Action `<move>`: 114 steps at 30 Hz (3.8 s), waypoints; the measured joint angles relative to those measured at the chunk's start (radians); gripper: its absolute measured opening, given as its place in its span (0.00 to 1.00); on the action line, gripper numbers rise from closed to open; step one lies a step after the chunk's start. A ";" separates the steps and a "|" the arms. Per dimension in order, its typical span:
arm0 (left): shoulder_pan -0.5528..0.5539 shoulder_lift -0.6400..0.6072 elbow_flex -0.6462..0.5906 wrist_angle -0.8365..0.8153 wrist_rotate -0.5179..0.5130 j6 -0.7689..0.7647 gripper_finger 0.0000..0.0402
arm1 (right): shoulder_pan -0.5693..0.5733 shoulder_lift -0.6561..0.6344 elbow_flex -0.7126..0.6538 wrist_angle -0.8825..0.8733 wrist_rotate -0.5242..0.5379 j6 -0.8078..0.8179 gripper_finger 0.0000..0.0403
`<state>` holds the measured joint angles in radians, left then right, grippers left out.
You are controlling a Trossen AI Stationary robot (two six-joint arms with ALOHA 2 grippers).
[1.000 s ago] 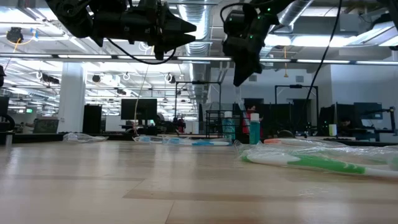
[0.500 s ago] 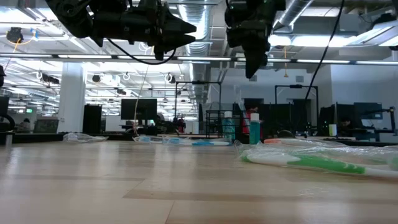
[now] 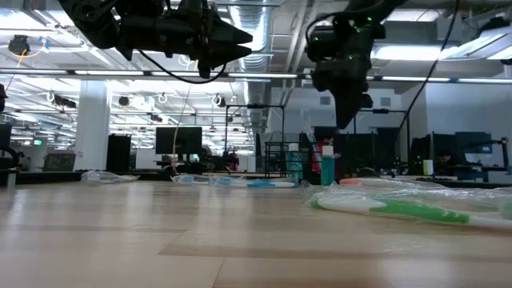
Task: Pick & Place toothbrushing station
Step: Put the mouthwash into the mesh organizer
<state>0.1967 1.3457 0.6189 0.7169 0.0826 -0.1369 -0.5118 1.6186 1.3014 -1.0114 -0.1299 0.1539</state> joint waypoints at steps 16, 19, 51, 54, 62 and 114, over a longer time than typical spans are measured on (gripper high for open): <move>0.000 0.000 0.000 0.000 0.000 -0.001 0.39 | -0.100 -0.013 -0.082 0.102 -0.064 0.092 0.21; 0.000 0.000 0.000 0.000 0.000 -0.001 0.39 | -0.099 -0.001 -0.082 0.106 -0.064 0.086 0.28; 0.000 0.000 0.000 0.001 0.000 -0.001 0.39 | -0.061 0.058 -0.083 0.226 0.031 0.111 0.49; 0.000 0.000 0.000 0.001 0.000 -0.002 0.39 | -0.062 0.077 -0.079 0.250 0.030 0.108 0.49; 0.000 0.000 0.000 0.001 0.000 -0.001 0.39 | -0.067 0.153 -0.082 0.247 0.027 0.098 0.48; 0.000 0.000 0.000 0.000 0.000 -0.001 0.39 | -0.026 0.124 -0.046 0.201 0.028 0.127 0.21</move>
<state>0.1970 1.3457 0.6189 0.7170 0.0822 -0.1375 -0.5379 1.7427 1.2552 -0.8107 -0.1020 0.2806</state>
